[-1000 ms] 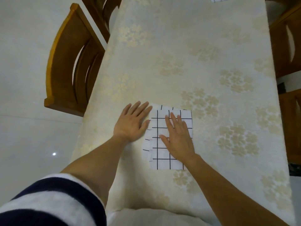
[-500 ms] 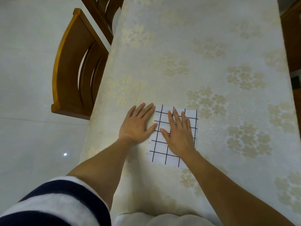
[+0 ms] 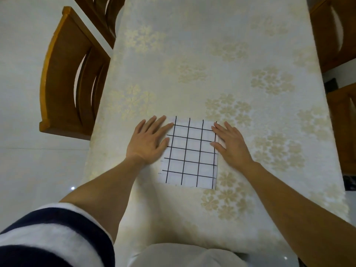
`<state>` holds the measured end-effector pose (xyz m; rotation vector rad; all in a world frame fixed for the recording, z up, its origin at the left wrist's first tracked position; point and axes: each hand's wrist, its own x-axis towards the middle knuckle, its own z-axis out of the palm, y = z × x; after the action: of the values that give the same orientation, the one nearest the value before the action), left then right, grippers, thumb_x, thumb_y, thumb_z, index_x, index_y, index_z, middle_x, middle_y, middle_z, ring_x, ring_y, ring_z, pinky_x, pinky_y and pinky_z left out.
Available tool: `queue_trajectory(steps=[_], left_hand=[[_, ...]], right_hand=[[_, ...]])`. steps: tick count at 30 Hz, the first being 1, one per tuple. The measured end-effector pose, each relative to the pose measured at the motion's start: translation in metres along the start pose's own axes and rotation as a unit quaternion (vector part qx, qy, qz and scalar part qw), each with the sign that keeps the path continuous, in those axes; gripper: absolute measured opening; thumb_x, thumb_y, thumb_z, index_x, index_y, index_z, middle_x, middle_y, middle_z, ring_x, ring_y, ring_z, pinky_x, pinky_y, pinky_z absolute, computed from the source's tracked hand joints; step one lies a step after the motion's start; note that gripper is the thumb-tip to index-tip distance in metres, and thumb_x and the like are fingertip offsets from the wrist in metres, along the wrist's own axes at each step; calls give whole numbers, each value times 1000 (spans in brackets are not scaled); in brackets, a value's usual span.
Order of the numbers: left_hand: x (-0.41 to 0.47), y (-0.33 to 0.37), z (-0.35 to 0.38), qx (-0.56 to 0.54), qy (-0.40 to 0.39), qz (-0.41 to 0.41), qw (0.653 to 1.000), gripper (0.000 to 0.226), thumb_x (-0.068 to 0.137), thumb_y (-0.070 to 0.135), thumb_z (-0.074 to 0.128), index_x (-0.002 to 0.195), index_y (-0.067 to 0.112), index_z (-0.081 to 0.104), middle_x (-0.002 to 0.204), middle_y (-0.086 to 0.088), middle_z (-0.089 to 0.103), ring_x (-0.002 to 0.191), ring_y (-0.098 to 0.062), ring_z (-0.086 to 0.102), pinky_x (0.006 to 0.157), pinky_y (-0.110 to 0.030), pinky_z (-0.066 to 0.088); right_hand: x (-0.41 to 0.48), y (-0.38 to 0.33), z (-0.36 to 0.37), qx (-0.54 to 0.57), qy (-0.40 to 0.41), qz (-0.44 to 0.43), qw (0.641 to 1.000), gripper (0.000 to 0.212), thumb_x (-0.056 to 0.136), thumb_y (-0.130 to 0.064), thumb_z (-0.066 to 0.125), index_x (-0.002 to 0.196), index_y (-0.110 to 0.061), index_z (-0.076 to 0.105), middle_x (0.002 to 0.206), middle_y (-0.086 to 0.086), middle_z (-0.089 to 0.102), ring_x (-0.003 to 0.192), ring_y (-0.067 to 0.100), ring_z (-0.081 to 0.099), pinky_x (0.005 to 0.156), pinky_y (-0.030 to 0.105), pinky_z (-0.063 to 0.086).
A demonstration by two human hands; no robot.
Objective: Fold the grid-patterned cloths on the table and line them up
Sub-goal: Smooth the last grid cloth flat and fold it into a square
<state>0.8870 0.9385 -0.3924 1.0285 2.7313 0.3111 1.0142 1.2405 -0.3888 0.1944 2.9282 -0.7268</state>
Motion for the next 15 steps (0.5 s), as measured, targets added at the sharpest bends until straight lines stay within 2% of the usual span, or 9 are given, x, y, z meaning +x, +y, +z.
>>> queue_trajectory(steps=[3,5,7,8,10,12,15], left_hand=[[-3,3,0,-8,-4,-11,1000,57,105,57,24,159,43,16,170,12,8,157,-13,0,127,-43,3],[-6,14,-1,-17,24,-9,1000,62,103,60,31,160,38,18,170,7,7,157,-16,-1,127,-45,3],[-2,41,-4,-23,53,84,995,69,100,60,43,159,26,29,169,0,16,157,-22,9,126,-47,10],[3,59,-3,-27,39,152,987,74,98,59,51,158,21,32,168,-3,20,155,-23,15,126,-46,14],[10,96,4,-63,-65,220,971,92,90,57,67,161,18,22,170,-3,12,155,-23,14,125,-41,14],[19,116,14,-40,-177,183,966,116,81,66,70,163,22,0,170,0,-9,156,-24,-4,125,-43,1],[25,125,18,24,-235,130,963,135,71,75,73,161,24,-13,168,2,-20,155,-27,-18,125,-49,-8]], right_hand=[[-1,2,-8,-23,-84,-14,996,82,92,-64,47,158,-31,13,164,-14,0,152,12,-12,122,35,-8],[1,3,-11,-59,-128,-22,990,97,84,-73,50,158,-34,-1,164,-16,-12,150,13,-21,122,38,-11],[3,3,-14,-74,-163,-23,984,107,79,-78,52,157,-35,-7,163,-16,-17,149,14,-24,123,42,-9],[3,4,-15,-81,-166,-25,982,110,77,-81,50,157,-35,-9,163,-16,-18,149,16,-24,123,44,-8],[2,3,-14,-122,-156,-18,980,111,75,-86,42,157,-32,-9,164,-12,-19,150,21,-23,123,49,-5],[-6,-4,-12,-178,-119,6,977,109,77,-87,29,158,-24,-8,165,-6,-17,151,27,-20,123,52,-2],[-42,-21,5,-159,-97,50,981,103,81,-81,21,158,-20,-10,164,-3,-20,150,28,-21,123,52,-2]])
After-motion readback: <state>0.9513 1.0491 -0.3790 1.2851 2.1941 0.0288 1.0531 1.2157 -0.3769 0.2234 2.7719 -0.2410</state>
